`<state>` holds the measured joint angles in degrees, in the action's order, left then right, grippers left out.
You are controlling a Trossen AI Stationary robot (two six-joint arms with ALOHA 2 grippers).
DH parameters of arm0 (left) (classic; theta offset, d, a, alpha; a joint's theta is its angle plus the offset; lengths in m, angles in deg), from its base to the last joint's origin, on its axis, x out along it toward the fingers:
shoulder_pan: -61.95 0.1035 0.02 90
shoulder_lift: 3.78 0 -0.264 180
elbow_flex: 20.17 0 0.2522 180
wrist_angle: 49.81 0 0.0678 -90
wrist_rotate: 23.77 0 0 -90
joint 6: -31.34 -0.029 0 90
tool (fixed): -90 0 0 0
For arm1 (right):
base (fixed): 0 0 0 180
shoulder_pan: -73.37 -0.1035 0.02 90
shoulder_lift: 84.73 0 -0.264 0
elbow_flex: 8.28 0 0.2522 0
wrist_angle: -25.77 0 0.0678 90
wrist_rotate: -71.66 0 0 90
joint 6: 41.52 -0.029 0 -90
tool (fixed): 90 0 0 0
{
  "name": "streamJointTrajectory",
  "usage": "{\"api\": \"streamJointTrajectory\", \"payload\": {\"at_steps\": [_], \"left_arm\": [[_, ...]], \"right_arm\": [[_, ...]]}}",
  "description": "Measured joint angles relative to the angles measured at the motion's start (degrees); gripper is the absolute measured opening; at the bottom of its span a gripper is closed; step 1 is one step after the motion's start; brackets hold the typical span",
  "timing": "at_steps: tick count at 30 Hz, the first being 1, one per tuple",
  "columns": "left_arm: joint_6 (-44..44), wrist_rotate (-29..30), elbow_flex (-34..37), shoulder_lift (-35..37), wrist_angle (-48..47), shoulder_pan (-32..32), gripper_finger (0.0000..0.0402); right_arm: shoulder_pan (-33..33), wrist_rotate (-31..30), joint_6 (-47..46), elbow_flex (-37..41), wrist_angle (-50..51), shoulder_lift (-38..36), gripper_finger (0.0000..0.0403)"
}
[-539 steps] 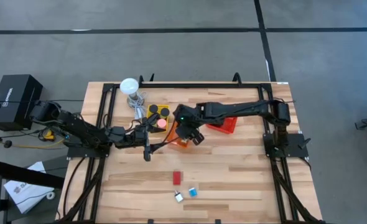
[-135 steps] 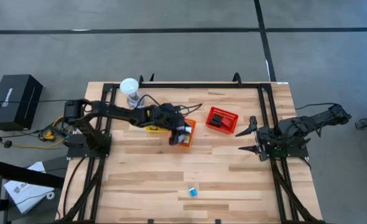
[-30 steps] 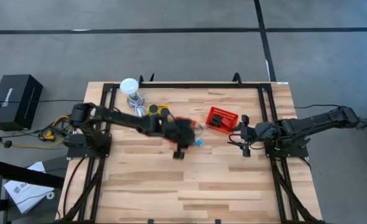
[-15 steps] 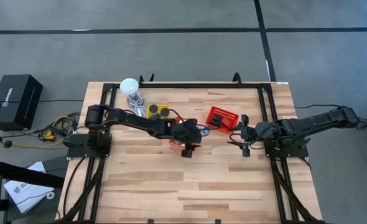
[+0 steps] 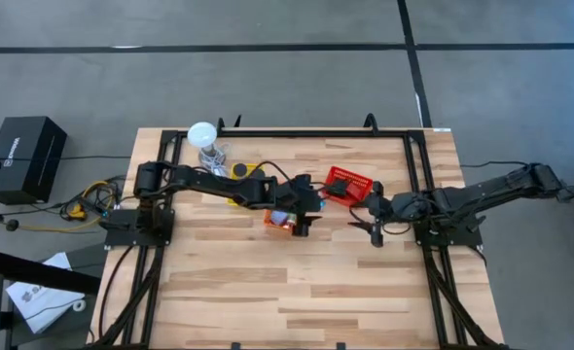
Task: Pick & Place Office items
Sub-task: Put the blue charger adapter into the orange bin
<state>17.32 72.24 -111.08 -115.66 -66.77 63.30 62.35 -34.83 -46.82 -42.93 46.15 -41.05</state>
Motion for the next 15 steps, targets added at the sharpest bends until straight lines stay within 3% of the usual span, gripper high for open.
{"api": "streamJointTrajectory", "payload": {"at_steps": [7, 15], "left_arm": [[3.69, 5.23, 0.09, 9.58, -8.93, -2.01, 0.0208], [8.71, 5.57, 0.09, 24.97, -12.49, -3.37, 0.0205]], "right_arm": [[0.40, -0.06, -7.87, 0.00, -3.83, 8.96, 0.0244], [1.20, -0.12, -9.98, -0.04, -23.51, 25.48, 0.0244]]}}
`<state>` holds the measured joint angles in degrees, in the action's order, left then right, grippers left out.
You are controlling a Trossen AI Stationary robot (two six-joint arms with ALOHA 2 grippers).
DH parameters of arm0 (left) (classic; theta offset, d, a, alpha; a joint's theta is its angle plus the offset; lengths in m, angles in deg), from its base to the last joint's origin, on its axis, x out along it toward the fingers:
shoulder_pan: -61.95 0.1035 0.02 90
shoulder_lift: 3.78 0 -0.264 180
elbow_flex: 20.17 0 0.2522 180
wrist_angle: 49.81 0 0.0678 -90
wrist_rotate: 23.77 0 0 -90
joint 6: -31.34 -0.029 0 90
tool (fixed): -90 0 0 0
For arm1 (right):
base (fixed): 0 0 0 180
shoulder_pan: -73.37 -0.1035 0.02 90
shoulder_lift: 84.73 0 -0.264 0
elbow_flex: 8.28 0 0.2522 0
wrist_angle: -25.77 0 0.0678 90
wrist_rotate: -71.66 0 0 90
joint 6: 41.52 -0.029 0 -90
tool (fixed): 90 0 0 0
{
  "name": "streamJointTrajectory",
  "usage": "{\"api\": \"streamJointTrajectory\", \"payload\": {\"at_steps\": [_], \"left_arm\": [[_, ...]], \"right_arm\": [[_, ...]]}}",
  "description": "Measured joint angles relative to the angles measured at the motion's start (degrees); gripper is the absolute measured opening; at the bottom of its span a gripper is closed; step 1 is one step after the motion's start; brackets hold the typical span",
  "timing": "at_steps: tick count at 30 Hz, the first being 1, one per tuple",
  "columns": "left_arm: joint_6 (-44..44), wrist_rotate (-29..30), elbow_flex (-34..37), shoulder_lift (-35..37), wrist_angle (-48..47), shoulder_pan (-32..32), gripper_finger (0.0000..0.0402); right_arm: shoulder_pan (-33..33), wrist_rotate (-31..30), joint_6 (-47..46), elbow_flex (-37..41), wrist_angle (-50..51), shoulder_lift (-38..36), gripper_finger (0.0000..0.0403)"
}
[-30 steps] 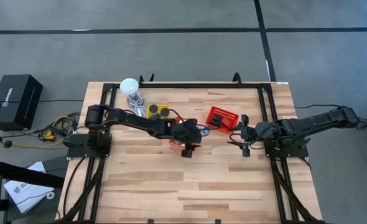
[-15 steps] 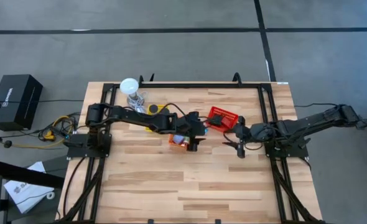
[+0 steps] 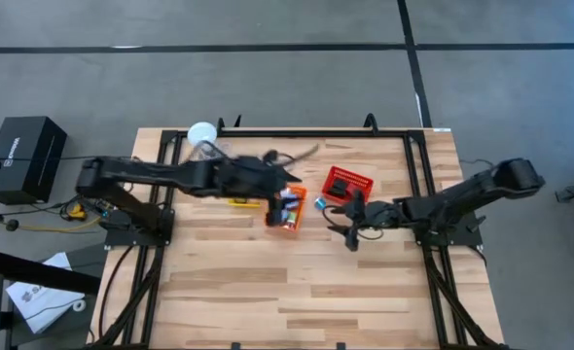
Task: Pick & Place Office items
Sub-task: Put the blue charger adapter into the orange bin
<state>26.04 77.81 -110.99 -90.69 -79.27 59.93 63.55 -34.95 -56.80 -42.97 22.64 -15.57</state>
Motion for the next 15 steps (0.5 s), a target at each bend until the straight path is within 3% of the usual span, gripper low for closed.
{"api": "streamJointTrajectory", "payload": {"at_steps": [5, 11, 15], "left_arm": [[0.02, 0.09, -0.04, 7.71, 0.01, 0.12, 0.0205], [1.20, 0.46, -0.02, 12.43, -0.64, 0.00, 0.0205], [1.55, 0.48, 0.01, 12.62, -1.04, 0.00, 0.0205]], "right_arm": [[1.55, -1.32, -4.73, -3.64, -3.41, 10.26, 0.0244], [3.19, -1.69, -11.59, -12.84, 7.26, 20.02, 0.0244], [3.54, -5.19, -15.19, -19.84, 19.12, 25.31, 0.0244]]}}
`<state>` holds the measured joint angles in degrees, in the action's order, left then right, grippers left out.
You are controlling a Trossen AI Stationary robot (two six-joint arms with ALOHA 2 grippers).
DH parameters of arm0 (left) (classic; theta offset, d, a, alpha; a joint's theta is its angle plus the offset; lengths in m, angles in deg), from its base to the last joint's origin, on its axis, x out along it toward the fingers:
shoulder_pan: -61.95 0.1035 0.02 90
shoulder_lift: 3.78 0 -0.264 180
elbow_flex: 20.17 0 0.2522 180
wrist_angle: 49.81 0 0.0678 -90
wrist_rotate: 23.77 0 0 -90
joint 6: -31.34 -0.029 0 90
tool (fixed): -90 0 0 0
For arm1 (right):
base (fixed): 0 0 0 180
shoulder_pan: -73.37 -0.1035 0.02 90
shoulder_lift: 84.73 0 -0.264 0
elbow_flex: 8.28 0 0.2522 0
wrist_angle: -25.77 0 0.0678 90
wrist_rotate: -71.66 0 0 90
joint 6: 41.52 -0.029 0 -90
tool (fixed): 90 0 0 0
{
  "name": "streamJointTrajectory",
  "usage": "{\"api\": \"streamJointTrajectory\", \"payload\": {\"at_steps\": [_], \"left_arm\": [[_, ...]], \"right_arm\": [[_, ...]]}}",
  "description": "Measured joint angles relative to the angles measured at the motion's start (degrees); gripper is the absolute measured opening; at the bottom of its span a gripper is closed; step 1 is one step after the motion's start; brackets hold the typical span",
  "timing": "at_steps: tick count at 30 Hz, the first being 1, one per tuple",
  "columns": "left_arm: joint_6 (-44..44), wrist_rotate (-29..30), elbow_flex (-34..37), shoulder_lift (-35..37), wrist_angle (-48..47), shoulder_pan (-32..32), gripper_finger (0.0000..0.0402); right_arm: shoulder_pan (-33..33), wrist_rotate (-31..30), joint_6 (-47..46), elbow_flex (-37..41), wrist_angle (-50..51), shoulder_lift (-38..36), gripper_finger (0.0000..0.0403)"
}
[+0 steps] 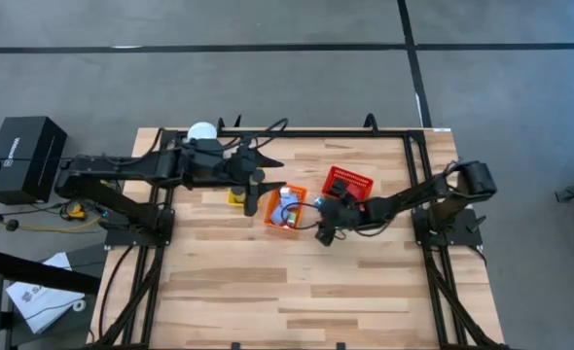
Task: Pick & Place Office items
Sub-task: Put the blue charger adapter into the orange bin
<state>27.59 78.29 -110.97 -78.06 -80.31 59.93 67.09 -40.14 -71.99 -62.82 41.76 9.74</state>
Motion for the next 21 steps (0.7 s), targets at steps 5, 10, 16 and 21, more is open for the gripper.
{"api": "streamJointTrajectory", "payload": {"at_steps": [5, 10, 16, 21], "left_arm": [[-0.25, -0.02, 0.02, -1.08, -0.45, 0.10, 0.0205], [-0.24, 0.04, 0.02, -3.06, -0.29, 0.11, 0.0205], [-0.28, 0.09, 0.05, -4.35, -1.72, 0.11, 0.0205], [-0.31, 0.09, 0.01, -4.19, -1.36, 0.11, 0.0205]], "right_arm": [[0.05, -6.36, -7.10, -7.12, 14.12, 4.91, 0.0244], [1.38, -8.72, -7.18, -10.13, 17.25, 8.21, 0.0244], [3.42, -9.77, -6.57, -11.02, 16.87, 8.45, 0.0244], [4.67, -9.79, -5.24, -11.44, 15.06, 7.92, 0.0244]]}}
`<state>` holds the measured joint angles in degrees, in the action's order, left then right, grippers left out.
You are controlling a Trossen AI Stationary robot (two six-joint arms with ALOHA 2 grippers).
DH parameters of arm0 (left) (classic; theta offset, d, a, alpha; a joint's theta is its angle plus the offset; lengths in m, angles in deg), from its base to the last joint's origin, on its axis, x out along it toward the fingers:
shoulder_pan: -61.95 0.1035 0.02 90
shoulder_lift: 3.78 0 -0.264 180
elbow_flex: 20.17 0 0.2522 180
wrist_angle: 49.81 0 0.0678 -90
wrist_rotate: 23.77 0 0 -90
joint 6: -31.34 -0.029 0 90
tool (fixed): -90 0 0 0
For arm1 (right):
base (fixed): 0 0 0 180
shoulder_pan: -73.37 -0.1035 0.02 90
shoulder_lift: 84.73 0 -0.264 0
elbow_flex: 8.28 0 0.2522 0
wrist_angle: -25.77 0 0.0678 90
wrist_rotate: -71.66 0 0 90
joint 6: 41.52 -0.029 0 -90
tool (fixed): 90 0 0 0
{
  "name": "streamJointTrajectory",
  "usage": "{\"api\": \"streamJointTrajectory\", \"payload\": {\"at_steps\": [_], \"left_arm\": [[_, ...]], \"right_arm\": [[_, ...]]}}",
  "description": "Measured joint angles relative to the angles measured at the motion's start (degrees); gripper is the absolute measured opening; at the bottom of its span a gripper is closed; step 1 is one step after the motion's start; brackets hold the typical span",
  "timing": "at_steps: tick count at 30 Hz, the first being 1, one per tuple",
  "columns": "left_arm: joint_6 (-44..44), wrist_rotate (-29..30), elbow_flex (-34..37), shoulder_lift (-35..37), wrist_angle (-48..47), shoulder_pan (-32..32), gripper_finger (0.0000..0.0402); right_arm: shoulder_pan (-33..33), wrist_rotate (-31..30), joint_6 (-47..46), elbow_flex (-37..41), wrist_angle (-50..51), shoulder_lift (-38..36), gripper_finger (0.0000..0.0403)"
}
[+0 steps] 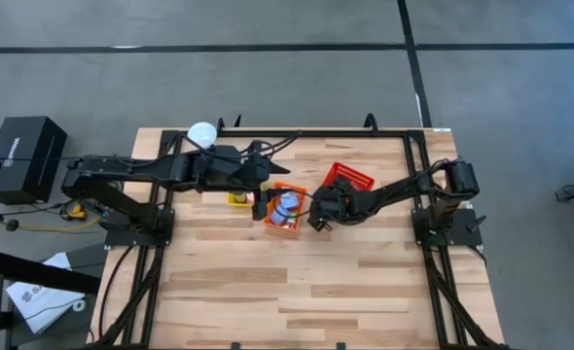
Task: Pick & Place Office items
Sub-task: Put the blue charger adapter into the orange bin
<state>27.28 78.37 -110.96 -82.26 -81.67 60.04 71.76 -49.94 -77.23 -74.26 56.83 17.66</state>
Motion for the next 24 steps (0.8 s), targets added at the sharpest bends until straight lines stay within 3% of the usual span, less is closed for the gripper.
{"api": "streamJointTrajectory", "payload": {"at_steps": [18, 24], "left_arm": [[-0.02, 0.04, 0.00, 0.22, 0.11, 0.00, 0.0205], [0.00, 0.03, 0.00, 0.22, 0.08, 0.00, 0.0205]], "right_arm": [[3.11, 4.72, -1.81, 0.10, -2.35, 0.07, 0.0243], [3.02, 4.72, -2.43, 0.10, -2.40, 0.07, 0.0218]]}}
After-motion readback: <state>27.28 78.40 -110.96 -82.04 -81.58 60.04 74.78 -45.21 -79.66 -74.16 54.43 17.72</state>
